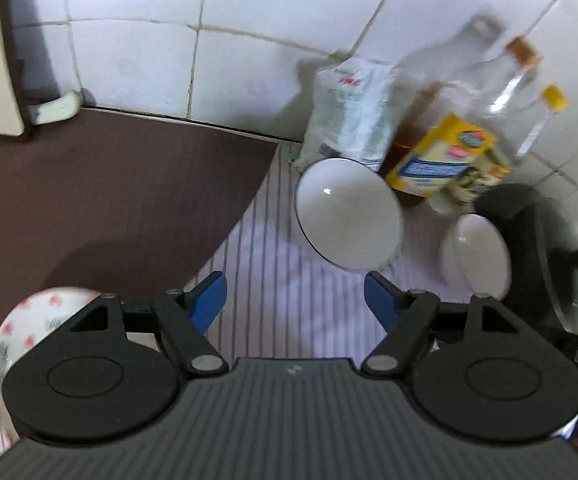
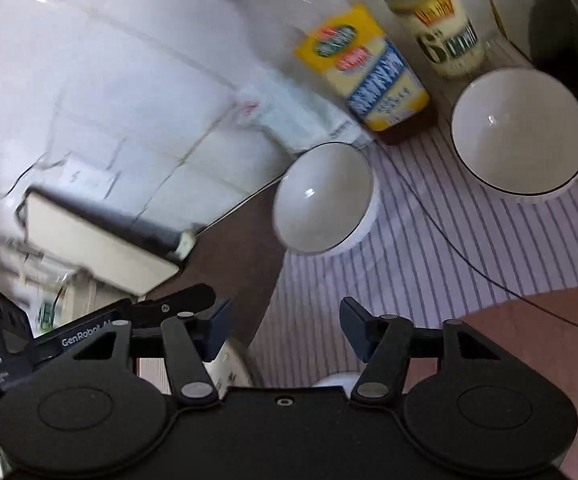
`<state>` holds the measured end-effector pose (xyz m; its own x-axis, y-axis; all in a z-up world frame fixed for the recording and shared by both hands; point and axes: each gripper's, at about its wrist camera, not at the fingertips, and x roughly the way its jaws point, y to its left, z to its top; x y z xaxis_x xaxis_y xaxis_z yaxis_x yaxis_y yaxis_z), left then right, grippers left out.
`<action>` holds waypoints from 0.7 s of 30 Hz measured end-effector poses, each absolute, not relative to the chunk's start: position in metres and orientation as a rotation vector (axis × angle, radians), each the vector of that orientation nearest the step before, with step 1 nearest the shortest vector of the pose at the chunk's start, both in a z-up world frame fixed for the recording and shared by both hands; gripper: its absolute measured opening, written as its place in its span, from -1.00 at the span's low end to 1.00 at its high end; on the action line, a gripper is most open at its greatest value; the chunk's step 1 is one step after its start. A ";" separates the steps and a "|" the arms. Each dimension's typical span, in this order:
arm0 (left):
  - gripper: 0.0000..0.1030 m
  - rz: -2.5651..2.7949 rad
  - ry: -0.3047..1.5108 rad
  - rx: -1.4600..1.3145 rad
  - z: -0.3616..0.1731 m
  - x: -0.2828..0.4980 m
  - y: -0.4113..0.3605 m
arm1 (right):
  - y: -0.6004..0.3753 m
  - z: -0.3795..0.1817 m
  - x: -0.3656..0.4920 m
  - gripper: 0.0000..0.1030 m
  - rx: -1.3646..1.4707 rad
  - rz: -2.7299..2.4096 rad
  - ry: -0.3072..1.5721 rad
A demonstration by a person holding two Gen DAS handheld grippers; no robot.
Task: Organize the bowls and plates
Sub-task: 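Reach both grippers to a second white bowl and close them on its rim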
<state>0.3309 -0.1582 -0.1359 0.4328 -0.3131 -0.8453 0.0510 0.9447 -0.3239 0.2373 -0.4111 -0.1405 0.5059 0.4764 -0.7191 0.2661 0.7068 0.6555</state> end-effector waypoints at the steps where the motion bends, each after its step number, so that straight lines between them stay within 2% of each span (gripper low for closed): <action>1: 0.46 -0.228 1.106 -0.256 -0.144 0.339 -0.162 | -0.412 -0.148 0.244 0.27 0.826 0.125 1.067; 11: 0.42 -0.266 1.143 -0.121 -0.193 0.403 -0.189 | -0.414 -0.188 0.301 0.27 0.704 -0.084 1.067; 13: 0.35 -0.274 1.162 -0.113 -0.201 0.413 -0.191 | -0.416 -0.198 0.308 0.22 0.717 -0.108 1.072; 14: 0.28 -0.282 1.167 -0.113 -0.203 0.415 -0.192 | -0.416 -0.202 0.311 0.18 0.718 -0.124 1.076; 15: 0.17 -0.294 1.172 -0.114 -0.205 0.418 -0.193 | -0.416 -0.205 0.313 0.06 0.711 -0.138 1.079; 17: -0.47 -0.327 1.199 -0.113 -0.208 0.423 -0.195 | -0.414 -0.208 0.316 -0.34 0.682 -0.149 1.078; 18: -0.56 -0.341 1.206 -0.118 -0.208 0.423 -0.196 | -0.412 -0.209 0.317 -0.60 0.667 -0.149 1.078; 19: -0.74 -0.361 1.206 -0.129 -0.208 0.424 -0.196 | -0.410 -0.209 0.318 -0.70 0.661 -0.142 1.072; 21: -0.76 -0.391 1.187 -0.133 -0.206 0.421 -0.198 | -0.409 -0.208 0.319 -0.70 0.643 -0.144 1.063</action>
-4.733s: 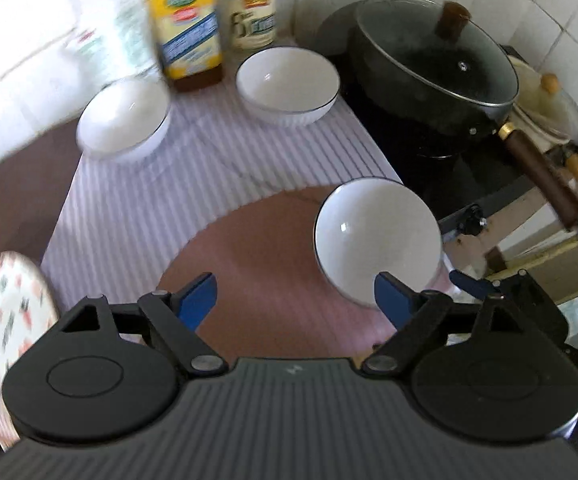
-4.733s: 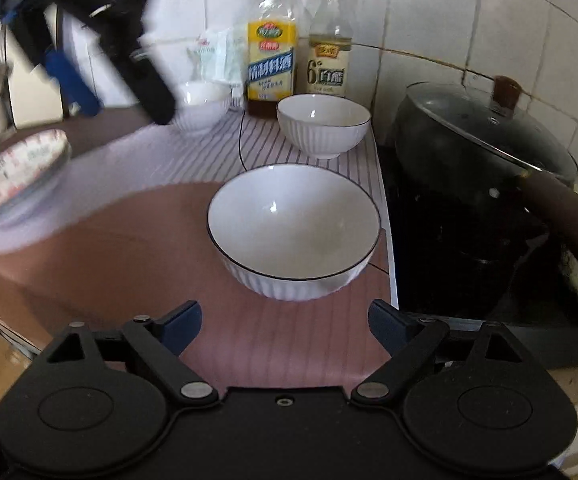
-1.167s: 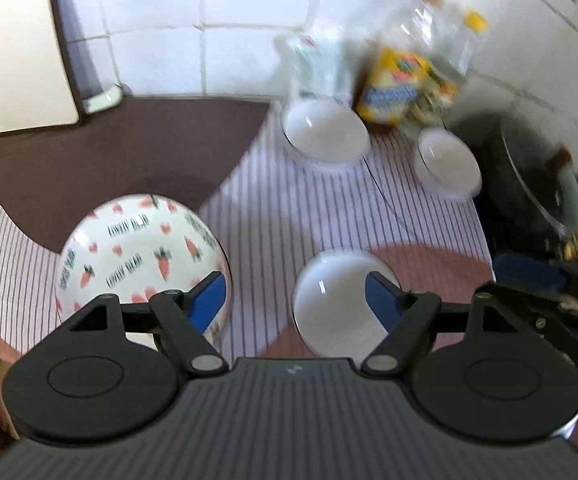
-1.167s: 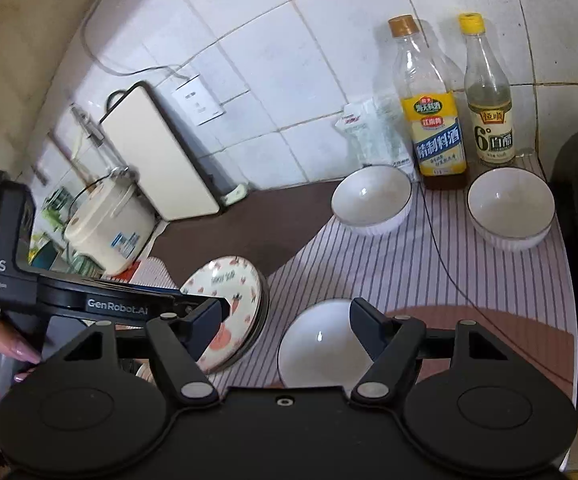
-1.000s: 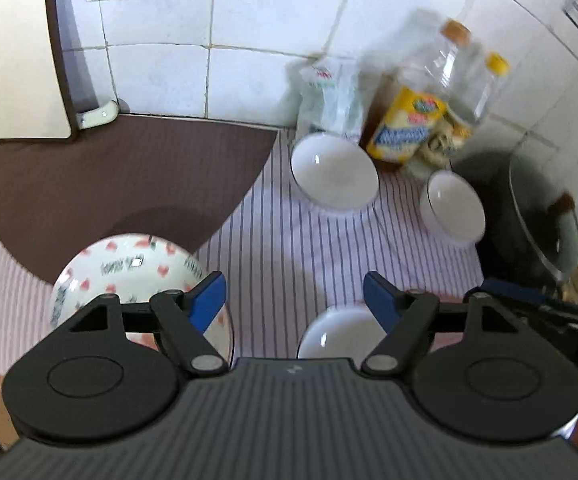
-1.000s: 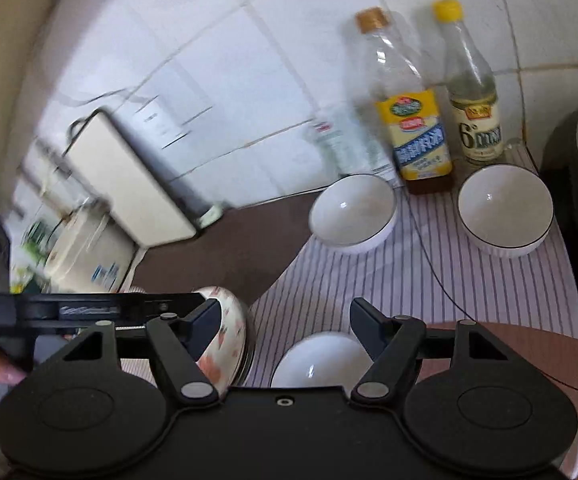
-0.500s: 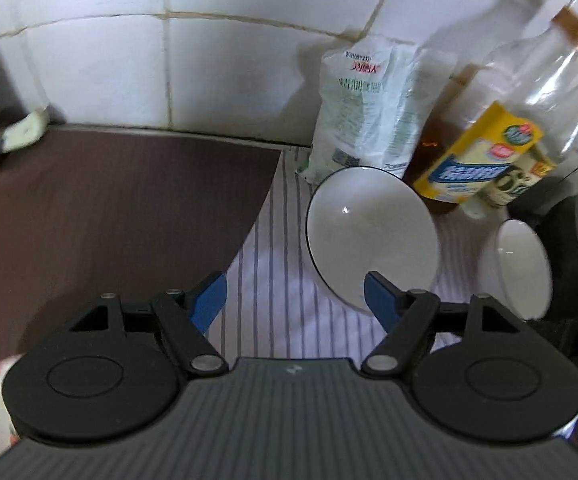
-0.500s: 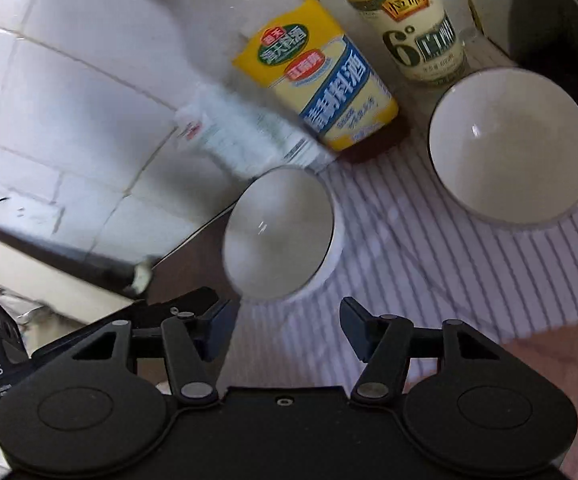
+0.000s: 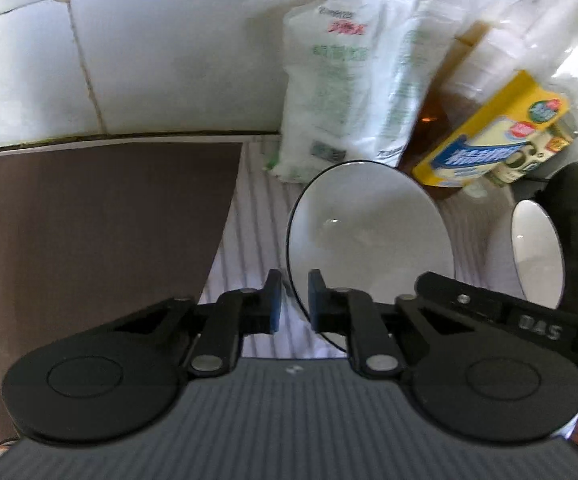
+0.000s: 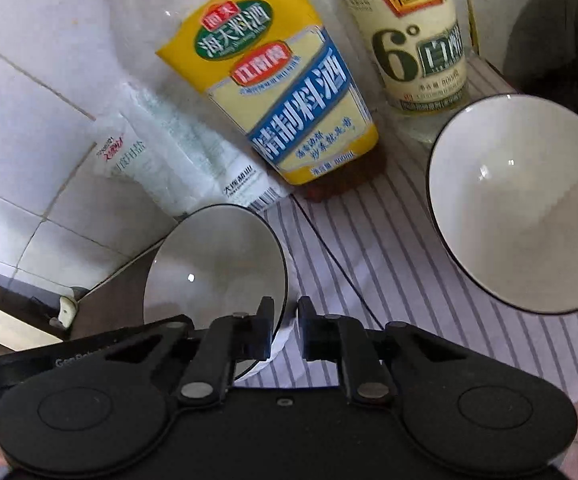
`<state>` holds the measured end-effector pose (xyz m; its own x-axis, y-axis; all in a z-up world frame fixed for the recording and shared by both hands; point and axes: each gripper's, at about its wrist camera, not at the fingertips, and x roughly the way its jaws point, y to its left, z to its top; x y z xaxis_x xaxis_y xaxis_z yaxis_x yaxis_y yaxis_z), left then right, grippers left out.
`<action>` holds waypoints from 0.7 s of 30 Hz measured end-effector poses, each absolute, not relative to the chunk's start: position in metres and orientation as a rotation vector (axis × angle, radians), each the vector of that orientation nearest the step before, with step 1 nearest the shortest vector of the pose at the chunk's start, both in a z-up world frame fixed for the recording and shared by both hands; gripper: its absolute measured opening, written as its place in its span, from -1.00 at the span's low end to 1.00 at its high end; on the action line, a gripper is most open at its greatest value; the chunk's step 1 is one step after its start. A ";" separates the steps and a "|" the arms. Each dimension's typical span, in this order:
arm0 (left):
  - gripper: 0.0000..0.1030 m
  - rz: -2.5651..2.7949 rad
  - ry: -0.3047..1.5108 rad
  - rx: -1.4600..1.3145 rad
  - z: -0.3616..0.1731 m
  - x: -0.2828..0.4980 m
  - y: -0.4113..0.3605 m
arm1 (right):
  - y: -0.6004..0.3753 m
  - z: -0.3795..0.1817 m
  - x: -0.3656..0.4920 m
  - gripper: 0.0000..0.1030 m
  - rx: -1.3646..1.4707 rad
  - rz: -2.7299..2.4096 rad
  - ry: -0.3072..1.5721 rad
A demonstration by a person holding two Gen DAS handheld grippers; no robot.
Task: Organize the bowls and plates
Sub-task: 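Reach both grippers to a second white bowl and close them on its rim, then lower the second bowl into the first bowl and open both grippers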
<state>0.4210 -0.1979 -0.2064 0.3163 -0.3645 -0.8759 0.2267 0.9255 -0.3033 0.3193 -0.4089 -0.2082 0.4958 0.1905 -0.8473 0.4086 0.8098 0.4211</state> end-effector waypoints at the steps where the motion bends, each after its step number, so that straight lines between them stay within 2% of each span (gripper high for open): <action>1: -0.75 -0.401 1.181 -0.108 -0.204 0.419 -0.200 | -0.408 -0.208 0.321 -0.71 0.624 -0.151 1.068; 9: -0.76 -0.392 1.218 -0.053 -0.190 0.396 -0.205 | -0.402 -0.187 0.314 -0.73 0.570 -0.144 1.073; 21: -0.76 -0.396 1.215 0.029 -0.129 0.318 -0.208 | -0.390 -0.125 0.247 -0.73 0.592 -0.115 1.070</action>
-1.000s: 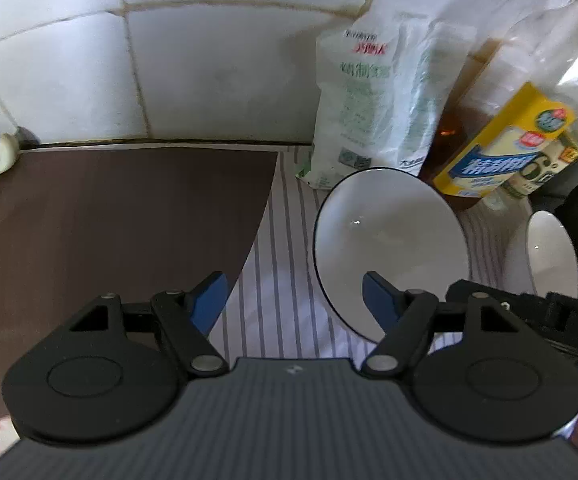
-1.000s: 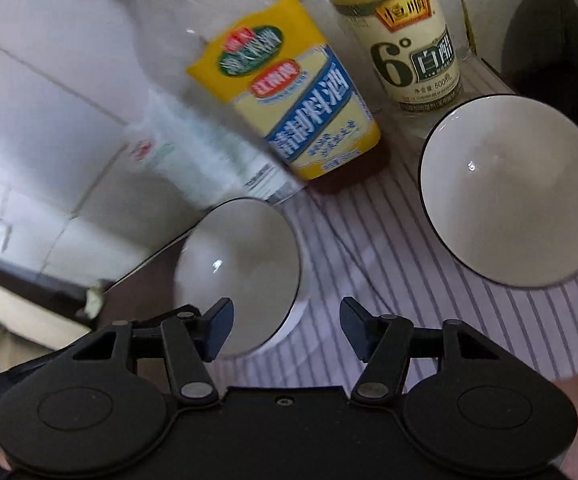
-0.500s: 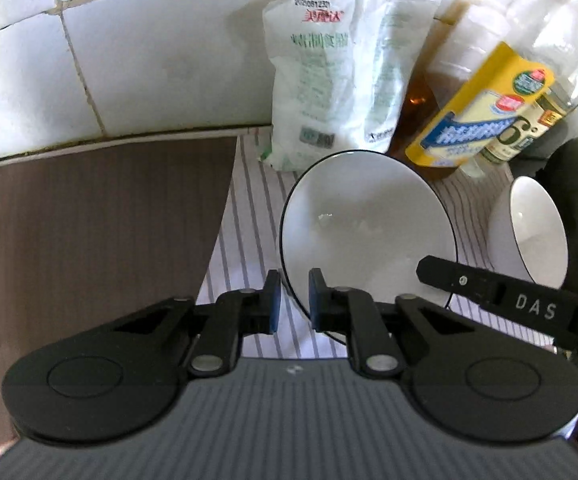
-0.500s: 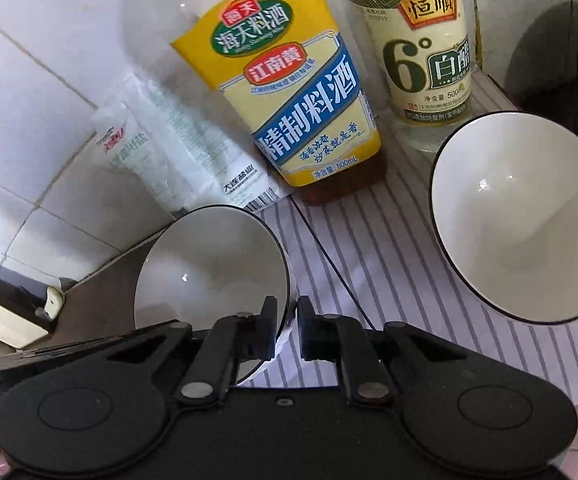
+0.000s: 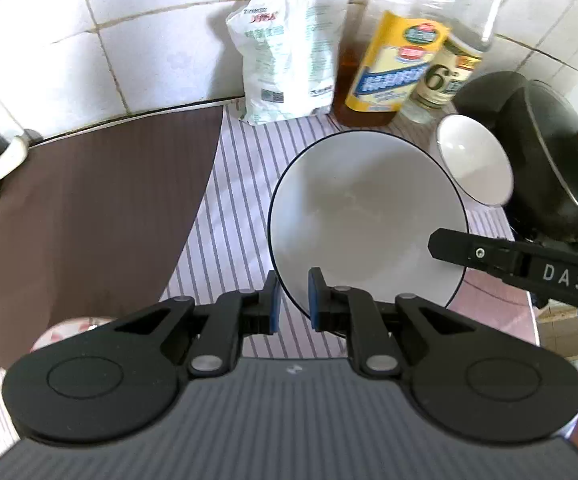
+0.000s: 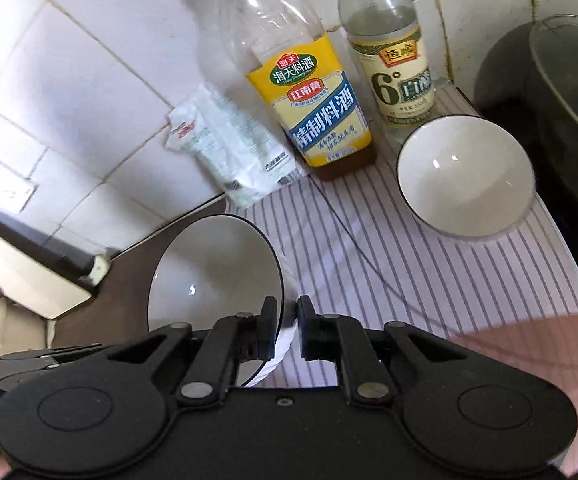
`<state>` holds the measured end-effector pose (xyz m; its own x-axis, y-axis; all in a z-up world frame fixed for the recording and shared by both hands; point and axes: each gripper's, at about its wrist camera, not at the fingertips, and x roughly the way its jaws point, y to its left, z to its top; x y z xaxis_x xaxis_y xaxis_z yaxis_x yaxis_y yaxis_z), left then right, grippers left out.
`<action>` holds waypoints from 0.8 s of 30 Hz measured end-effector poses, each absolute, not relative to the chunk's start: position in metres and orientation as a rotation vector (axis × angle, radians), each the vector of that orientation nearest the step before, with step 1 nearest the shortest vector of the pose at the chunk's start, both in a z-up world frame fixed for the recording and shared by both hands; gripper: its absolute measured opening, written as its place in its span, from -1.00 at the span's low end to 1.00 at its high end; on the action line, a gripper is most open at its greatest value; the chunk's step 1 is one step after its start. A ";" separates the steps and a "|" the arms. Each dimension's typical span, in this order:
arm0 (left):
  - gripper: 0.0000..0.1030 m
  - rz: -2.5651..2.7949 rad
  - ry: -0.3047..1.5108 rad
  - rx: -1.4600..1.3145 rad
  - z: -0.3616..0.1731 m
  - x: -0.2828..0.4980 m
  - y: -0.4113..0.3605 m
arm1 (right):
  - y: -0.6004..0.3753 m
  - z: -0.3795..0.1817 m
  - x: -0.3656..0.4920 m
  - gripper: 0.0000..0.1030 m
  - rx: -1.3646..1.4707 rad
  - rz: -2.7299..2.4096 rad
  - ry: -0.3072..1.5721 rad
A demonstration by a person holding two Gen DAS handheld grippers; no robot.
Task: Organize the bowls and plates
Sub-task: 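Lower the second bowl into the first bowl and open both grippers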
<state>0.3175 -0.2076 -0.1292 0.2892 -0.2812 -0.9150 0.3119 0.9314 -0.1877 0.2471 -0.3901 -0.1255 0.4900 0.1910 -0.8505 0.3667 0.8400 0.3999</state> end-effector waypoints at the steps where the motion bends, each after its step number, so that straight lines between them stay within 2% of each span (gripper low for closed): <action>1: -0.76 -0.396 1.213 0.031 -0.125 0.310 -0.208 | -0.390 -0.121 0.240 -0.73 0.591 -0.109 1.065; 13: -0.76 -0.358 1.198 0.000 -0.086 0.233 -0.215 | -0.394 -0.083 0.170 -0.71 0.574 -0.034 1.048; 24: -0.76 -0.276 1.163 -0.013 -0.095 0.180 -0.227 | -0.405 -0.090 0.130 -0.70 0.522 0.062 1.069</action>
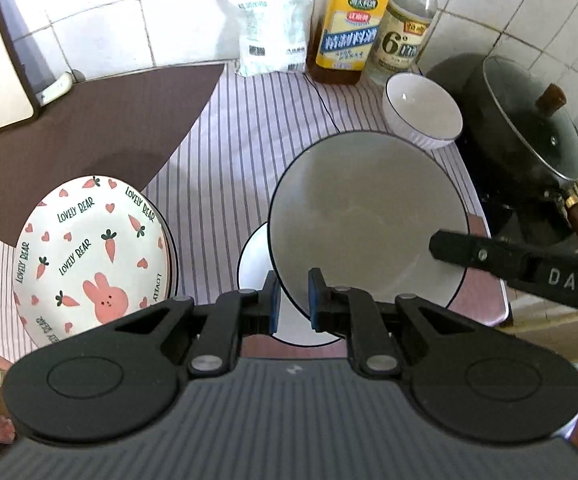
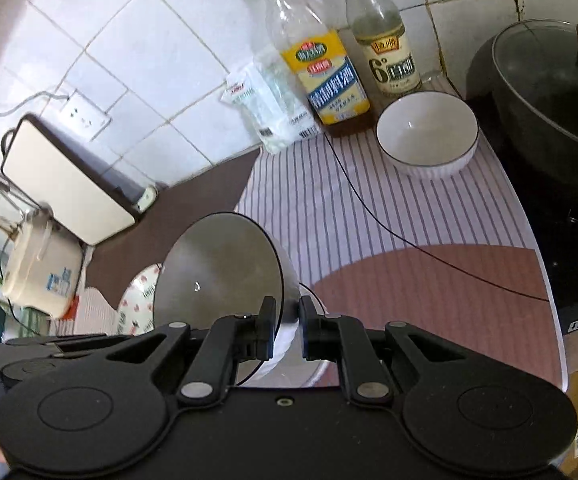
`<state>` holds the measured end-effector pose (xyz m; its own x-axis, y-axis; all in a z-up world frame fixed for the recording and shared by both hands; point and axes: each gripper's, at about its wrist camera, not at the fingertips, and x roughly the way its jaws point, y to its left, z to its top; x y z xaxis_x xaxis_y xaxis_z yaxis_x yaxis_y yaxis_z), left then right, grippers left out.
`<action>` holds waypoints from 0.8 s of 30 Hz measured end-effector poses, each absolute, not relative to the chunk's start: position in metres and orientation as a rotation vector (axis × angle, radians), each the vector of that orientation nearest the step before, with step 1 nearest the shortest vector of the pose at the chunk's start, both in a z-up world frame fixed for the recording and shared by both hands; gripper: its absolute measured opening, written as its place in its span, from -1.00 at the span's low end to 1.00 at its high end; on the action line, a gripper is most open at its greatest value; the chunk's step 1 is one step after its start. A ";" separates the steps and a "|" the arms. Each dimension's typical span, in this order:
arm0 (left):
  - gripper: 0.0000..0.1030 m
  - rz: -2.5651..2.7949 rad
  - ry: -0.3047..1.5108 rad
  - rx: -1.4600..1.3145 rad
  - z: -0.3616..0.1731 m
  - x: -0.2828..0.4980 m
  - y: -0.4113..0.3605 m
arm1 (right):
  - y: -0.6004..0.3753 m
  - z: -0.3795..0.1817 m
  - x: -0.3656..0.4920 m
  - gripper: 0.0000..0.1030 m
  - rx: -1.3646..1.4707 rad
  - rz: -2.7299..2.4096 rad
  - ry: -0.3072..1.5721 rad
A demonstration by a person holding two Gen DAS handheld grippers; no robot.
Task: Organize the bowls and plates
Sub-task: 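Lower the second bowl into the first bowl and open both grippers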
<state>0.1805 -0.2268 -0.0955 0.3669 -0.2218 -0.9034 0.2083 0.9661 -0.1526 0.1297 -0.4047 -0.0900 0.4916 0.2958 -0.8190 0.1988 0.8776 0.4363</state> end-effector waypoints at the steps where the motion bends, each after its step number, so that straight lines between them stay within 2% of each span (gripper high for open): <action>1: -0.76 -0.269 1.154 0.001 -0.097 0.178 -0.228 | -0.407 -0.093 0.128 -0.69 0.531 0.070 1.075; 4: -0.76 -0.253 1.160 -0.001 -0.107 0.177 -0.227 | -0.409 -0.101 0.126 -0.68 0.547 0.106 1.097; 16: -0.75 -0.198 1.289 -0.031 -0.156 0.190 -0.218 | -0.380 -0.136 0.145 -0.68 0.329 0.160 1.171; 24: -0.73 -0.183 1.300 0.030 -0.161 0.191 -0.223 | -0.362 -0.141 0.137 -0.68 0.151 0.175 1.142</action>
